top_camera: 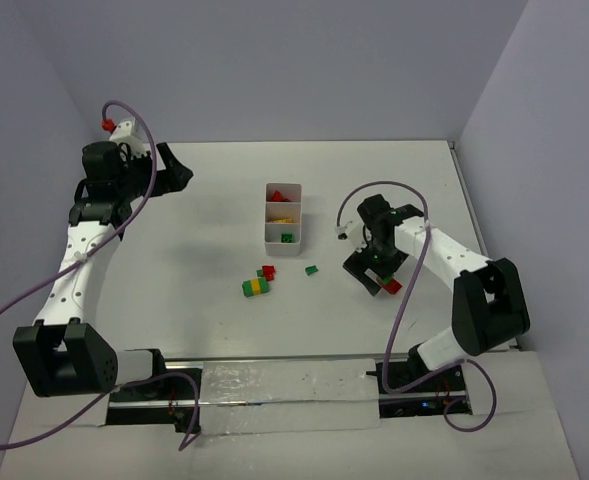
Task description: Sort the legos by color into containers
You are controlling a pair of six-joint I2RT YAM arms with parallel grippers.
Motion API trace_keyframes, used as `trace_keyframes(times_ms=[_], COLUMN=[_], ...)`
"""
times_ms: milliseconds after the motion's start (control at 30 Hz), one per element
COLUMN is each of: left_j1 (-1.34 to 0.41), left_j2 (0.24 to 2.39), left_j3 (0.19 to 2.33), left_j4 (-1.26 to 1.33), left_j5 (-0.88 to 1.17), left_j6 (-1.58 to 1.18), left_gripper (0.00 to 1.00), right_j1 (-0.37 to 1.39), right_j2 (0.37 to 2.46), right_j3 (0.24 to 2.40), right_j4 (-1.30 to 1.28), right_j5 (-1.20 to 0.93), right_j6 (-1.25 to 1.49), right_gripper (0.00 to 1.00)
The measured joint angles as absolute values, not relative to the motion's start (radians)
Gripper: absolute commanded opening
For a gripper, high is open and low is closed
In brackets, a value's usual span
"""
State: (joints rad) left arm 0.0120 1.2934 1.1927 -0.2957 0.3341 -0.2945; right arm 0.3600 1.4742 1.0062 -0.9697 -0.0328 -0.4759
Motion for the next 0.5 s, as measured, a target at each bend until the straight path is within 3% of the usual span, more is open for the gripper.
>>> trace_keyframes(times_ms=[267, 500], left_j1=[-0.020, -0.020], left_j2=[1.294, 1.294], left_j3=[1.185, 1.185], left_j4=[-0.303, -0.303], left_j5=[0.320, 0.319], left_j6=[-0.279, -0.277], left_gripper=[0.99, 0.99], right_j1=[0.292, 0.251], right_j2=[1.584, 1.649], right_j3=[1.021, 1.070], right_j4=[-0.945, -0.933], right_j5=[-0.030, -0.044], right_j6=[-0.476, -0.495], right_gripper=[0.87, 0.67])
